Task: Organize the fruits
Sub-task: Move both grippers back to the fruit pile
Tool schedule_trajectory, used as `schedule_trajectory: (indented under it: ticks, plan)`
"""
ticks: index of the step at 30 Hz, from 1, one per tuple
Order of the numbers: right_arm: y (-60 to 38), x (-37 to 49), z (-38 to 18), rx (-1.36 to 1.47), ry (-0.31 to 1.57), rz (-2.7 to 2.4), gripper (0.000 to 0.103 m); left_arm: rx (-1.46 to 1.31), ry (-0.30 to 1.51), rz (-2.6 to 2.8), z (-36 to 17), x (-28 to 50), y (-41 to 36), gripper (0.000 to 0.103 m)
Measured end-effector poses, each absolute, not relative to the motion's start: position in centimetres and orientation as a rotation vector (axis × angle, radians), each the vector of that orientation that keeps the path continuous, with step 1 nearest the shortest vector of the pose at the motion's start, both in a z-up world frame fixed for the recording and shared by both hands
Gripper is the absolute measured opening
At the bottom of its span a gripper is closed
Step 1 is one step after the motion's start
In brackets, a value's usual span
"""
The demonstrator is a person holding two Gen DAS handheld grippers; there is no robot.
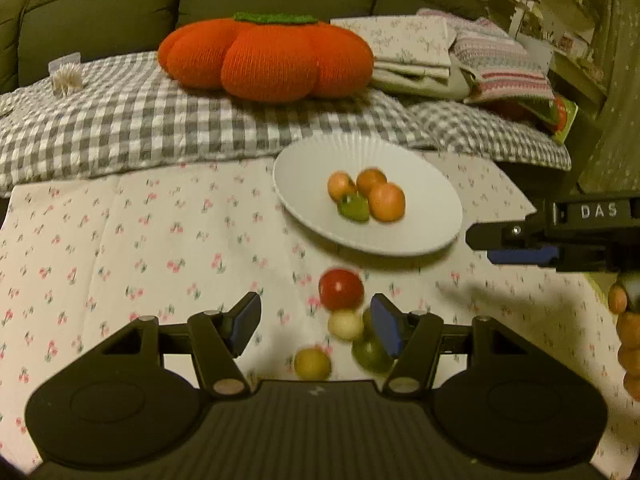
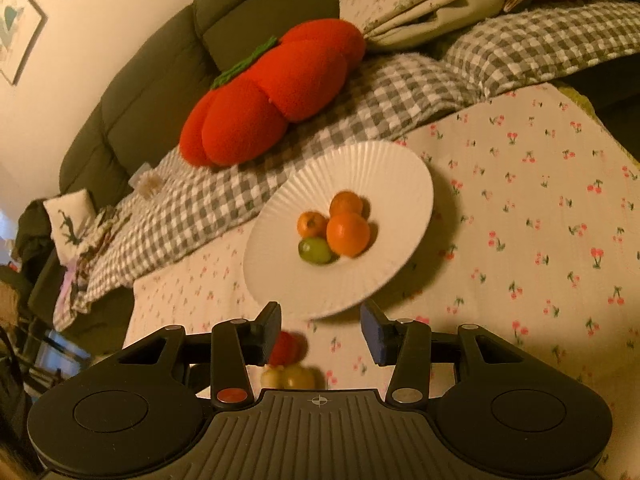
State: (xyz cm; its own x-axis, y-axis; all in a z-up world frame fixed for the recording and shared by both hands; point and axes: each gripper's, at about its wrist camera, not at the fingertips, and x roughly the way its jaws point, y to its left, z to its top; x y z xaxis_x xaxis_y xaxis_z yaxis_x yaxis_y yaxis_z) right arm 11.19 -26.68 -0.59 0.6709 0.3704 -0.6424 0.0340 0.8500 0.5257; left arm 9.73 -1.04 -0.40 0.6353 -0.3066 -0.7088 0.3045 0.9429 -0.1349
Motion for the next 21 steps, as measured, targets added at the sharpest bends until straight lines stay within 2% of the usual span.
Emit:
schedule_trajectory:
  ticks: [21]
  plan:
    - [-23.9, 8.7, -1.1, 0.362, 0.911, 0.267, 0.047, 0.048, 0.931, -0.338, -3.0, 8.4, -1.1, 0.058]
